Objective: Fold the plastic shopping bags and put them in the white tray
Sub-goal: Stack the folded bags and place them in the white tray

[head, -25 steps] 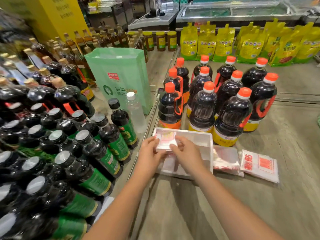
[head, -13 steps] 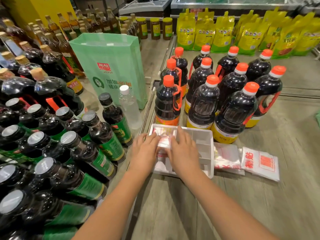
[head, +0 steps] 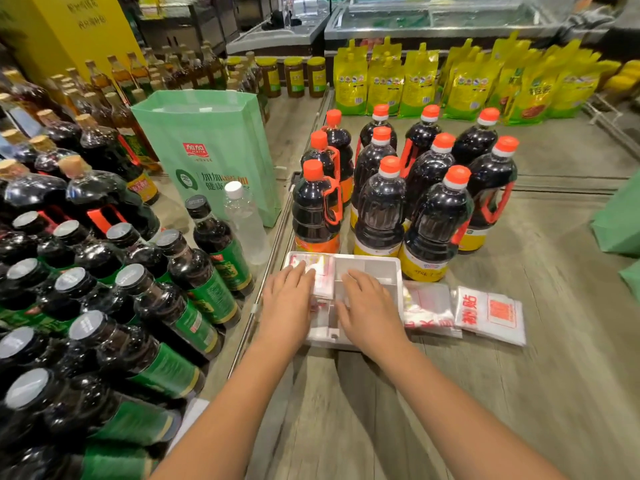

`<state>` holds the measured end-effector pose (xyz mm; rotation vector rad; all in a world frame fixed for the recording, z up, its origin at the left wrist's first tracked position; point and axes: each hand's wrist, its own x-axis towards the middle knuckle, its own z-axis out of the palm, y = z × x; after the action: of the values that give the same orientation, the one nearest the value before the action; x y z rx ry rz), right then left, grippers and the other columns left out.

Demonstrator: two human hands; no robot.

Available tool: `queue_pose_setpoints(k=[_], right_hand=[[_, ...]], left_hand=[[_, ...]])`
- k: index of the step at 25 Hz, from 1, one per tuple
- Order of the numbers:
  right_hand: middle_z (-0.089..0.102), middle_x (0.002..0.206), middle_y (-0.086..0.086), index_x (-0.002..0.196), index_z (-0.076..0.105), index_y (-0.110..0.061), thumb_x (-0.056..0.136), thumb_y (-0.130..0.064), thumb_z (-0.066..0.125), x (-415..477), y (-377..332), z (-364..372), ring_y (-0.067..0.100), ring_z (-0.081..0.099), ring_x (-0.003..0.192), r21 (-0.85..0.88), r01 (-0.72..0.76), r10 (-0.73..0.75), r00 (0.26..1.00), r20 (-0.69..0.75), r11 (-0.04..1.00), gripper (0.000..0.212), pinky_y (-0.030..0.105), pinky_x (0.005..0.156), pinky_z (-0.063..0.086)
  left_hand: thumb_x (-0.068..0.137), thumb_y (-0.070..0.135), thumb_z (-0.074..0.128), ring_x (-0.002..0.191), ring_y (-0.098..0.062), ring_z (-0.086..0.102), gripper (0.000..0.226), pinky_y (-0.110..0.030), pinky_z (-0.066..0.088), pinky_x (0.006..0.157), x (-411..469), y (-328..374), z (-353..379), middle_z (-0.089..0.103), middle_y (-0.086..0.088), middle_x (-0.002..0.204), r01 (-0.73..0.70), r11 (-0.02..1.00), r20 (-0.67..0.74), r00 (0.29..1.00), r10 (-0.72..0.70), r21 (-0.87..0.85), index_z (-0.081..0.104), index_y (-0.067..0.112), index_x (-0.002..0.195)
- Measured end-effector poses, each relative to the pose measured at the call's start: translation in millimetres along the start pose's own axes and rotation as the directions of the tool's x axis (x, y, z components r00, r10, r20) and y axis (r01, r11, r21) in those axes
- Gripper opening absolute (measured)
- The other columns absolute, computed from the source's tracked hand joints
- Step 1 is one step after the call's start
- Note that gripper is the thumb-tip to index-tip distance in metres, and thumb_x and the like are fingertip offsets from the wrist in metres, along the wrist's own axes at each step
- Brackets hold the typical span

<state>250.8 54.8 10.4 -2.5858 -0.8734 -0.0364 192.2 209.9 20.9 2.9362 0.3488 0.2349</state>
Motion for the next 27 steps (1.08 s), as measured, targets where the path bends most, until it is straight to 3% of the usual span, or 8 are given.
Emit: queue_pose_setpoints(k=[2, 5, 10, 13, 17, 19, 22, 27], right_hand=[[0.052, 0.141, 0.008, 0.138, 0.053, -0.009, 0.096, -0.026, 0.055, -13, 22, -11, 0.028, 0.047, 0.13, 0.009, -0.029, 0.03, 0.997, -0.066, 1.0, 0.045, 0.042, 0.107, 0.04], [0.06, 0.124, 0.006, 0.128, 0.06, -0.012, 0.094, -0.021, 0.057, -37, 65, -31, 0.028, 0.054, 0.114, 0.075, -0.156, 0.166, 0.975, -0.15, 0.985, 0.036, 0.042, 0.095, 0.047], [0.061, 0.119, 0.009, 0.124, 0.063, -0.014, 0.094, -0.024, 0.059, -82, 150, -64, 0.03, 0.057, 0.112, 0.229, -0.467, 0.512, 0.833, -0.211, 0.854, 0.031, 0.042, 0.093, 0.048], [0.059, 0.119, 0.005, 0.124, 0.061, -0.019, 0.094, -0.031, 0.058, -105, 193, -80, 0.027, 0.06, 0.104, 0.28, -0.606, 0.657, 0.74, -0.145, 0.744, 0.032, 0.041, 0.088, 0.051], [0.065, 0.11, 0.005, 0.12, 0.063, -0.019, 0.089, -0.033, 0.065, -115, 224, -83, 0.025, 0.063, 0.099, 0.359, -0.639, 0.701, 0.71, -0.066, 0.681, 0.034, 0.038, 0.085, 0.051], [0.067, 0.102, 0.004, 0.12, 0.063, -0.015, 0.089, -0.032, 0.068, -114, 234, -83, 0.025, 0.063, 0.098, 0.404, -0.652, 0.722, 0.691, -0.032, 0.642, 0.035, 0.035, 0.082, 0.049], [0.063, 0.08, -0.01, 0.11, 0.062, -0.017, 0.088, -0.03, 0.071, -113, 241, -82, 0.019, 0.062, 0.086, 0.485, -0.67, 0.743, 0.667, 0.061, 0.562, 0.027, 0.03, 0.073, 0.045], [0.065, 0.082, -0.011, 0.095, 0.058, -0.026, 0.088, -0.028, 0.072, -114, 250, -82, 0.013, 0.062, 0.081, 0.549, -0.646, 0.729, 0.678, 0.092, 0.531, 0.015, 0.026, 0.067, 0.041]], left_hand=[[0.086, 0.011, 0.067, 0.14, -0.03, 0.037, 0.06, -0.046, 0.029, 0.115, -3, 21, -3, 0.043, -0.006, 0.152, -0.049, 0.997, -0.017, 0.999, 0.048, -0.053, 0.048, 0.016, 0.143], [0.083, 0.008, 0.069, 0.115, -0.031, 0.057, 0.043, -0.045, 0.051, 0.092, -6, 65, 8, 0.061, -0.007, 0.128, -0.207, 0.967, -0.092, 0.977, 0.195, -0.147, 0.064, 0.013, 0.124], [0.093, 0.012, 0.055, 0.117, -0.029, 0.053, 0.036, -0.043, 0.049, 0.095, -8, 153, 39, 0.058, -0.007, 0.125, -0.272, 0.873, 0.013, 0.953, 0.303, -0.406, 0.06, 0.012, 0.128], [0.096, 0.015, 0.053, 0.123, -0.029, 0.049, 0.038, -0.04, 0.044, 0.1, 2, 196, 51, 0.056, -0.01, 0.13, -0.264, 0.876, 0.107, 0.937, 0.332, -0.405, 0.056, 0.011, 0.134], [0.097, 0.023, 0.05, 0.127, -0.03, 0.043, 0.039, -0.042, 0.03, 0.104, 25, 231, 65, 0.056, -0.008, 0.132, -0.255, 0.96, 0.214, 0.937, 0.275, -0.117, 0.051, 0.016, 0.135], [0.095, 0.018, 0.049, 0.131, -0.031, 0.038, 0.044, -0.044, 0.024, 0.106, 35, 241, 72, 0.053, -0.007, 0.135, -0.208, 0.977, 0.302, 0.929, 0.215, -0.057, 0.045, 0.017, 0.138], [0.094, 0.018, 0.05, 0.129, -0.031, 0.04, 0.042, -0.045, 0.021, 0.106, 42, 251, 78, 0.056, -0.007, 0.133, -0.141, 0.988, 0.322, 0.934, 0.152, -0.057, 0.046, 0.02, 0.136], [0.094, 0.035, 0.062, 0.126, -0.03, 0.045, 0.046, -0.047, 0.022, 0.113, 43, 257, 83, 0.063, -0.005, 0.124, -0.014, 0.973, 0.255, 0.964, 0.074, -0.23, 0.046, 0.022, 0.135]])
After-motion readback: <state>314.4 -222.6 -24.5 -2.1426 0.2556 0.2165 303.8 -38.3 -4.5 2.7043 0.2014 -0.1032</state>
